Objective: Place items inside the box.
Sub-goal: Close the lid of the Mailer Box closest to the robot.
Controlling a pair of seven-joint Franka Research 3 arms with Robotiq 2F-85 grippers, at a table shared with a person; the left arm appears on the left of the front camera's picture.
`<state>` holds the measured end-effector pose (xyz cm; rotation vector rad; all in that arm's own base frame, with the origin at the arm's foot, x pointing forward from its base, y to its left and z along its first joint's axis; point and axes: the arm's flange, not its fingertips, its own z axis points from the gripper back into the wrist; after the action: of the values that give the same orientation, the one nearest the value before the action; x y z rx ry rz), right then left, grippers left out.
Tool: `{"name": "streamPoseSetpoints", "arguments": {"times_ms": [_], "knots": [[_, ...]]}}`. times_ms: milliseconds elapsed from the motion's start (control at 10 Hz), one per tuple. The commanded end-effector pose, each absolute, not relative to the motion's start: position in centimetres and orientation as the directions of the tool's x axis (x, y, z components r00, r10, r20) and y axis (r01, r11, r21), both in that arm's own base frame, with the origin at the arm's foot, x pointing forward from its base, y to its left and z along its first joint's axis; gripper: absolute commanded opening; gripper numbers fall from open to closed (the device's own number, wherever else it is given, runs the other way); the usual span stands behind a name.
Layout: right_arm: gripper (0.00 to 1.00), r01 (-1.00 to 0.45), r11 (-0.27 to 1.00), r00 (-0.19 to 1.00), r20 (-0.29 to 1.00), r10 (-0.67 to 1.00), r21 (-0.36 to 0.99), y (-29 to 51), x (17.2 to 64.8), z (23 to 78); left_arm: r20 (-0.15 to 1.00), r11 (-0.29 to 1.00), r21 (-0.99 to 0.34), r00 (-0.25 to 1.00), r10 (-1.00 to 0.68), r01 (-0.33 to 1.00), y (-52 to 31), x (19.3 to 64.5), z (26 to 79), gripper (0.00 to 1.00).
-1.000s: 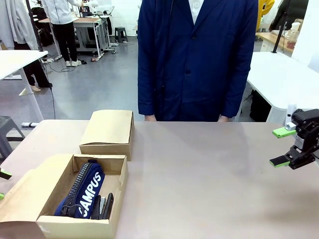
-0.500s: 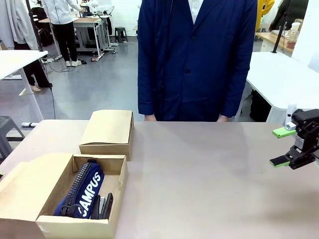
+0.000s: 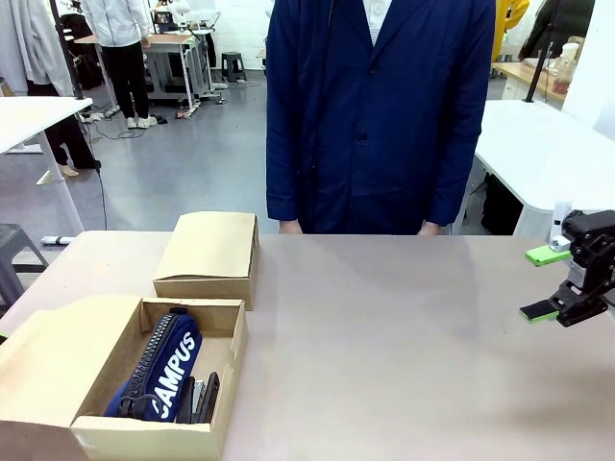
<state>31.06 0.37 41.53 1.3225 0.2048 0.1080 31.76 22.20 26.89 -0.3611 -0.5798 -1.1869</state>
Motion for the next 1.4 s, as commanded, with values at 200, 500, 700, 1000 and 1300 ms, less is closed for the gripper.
{"name": "streamPoseSetpoints", "arguments": {"times_ms": [200,500,700,1000,1300], "knots": [[1.00,0.049,0.235,0.978,-0.095,0.185,0.971,0.5,30.8,41.8,0.759,0.296,0.003,0.190,-0.622,0.955,20.6,31.8,26.3,1.00],[1.00,0.049,0.235,0.978,-0.095,0.185,0.971,0.5,30.8,41.8,0.859,0.294,-0.033,0.178,-0.481,0.955,20.2,32.1,27.5,1.00],[1.00,0.049,0.235,0.978,-0.095,0.185,0.971,0.5,30.8,41.8,0.919,0.313,-0.010,0.132,-0.372,0.950,19.8,31.9,29.2,1.00],[1.00,0.049,0.235,0.978,-0.095,0.185,0.971,0.5,30.8,41.8,0.962,0.326,0.025,0.066,-0.265,0.945,17.9,31.0,33.1,1.00],[1.00,0.049,0.235,0.978,-0.095,0.185,0.971,0.5,30.8,41.8,0.987,0.277,0.028,0.018,-0.162,0.961,13.0,30.2,36.5,1.00]]}}
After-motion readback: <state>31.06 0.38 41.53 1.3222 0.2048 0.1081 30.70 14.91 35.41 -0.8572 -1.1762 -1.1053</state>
